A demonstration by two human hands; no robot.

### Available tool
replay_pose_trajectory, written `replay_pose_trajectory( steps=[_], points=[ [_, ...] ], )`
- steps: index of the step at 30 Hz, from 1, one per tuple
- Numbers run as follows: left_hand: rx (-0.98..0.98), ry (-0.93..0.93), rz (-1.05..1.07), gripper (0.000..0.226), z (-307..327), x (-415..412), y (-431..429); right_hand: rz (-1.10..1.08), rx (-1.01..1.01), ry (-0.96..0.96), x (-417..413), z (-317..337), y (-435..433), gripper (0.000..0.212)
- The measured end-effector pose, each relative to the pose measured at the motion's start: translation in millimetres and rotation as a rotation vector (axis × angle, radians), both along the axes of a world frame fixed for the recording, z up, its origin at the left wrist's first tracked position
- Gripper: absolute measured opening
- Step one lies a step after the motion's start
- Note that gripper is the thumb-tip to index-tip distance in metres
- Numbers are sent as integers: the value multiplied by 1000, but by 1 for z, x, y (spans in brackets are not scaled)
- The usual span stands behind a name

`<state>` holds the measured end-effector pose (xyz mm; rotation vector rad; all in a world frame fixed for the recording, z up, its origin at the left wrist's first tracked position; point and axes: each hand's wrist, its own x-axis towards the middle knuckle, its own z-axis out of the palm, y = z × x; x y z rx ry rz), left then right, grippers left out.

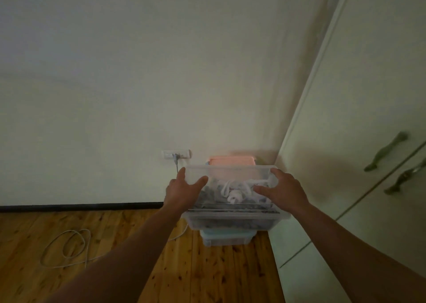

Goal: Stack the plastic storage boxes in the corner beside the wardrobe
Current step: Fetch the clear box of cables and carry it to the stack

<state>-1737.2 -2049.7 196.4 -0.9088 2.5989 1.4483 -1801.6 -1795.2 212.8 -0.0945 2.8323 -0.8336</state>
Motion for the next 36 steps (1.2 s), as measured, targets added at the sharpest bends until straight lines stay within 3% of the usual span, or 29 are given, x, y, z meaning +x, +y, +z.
replay_pose_trajectory(
  steps=[17, 27, 36],
  points=[
    [42, 9, -24, 84, -11, -151, -34, -25, -15, -22, -149, -6, -33, 88],
    [22, -22, 86, 81, -28, -235, -19, 78, -31, -78, -261, -35, -28, 85],
    [11, -65, 154, 80, -44, -266, -10, 122, -61, -121, -302, -61, -25, 84]
  ],
)
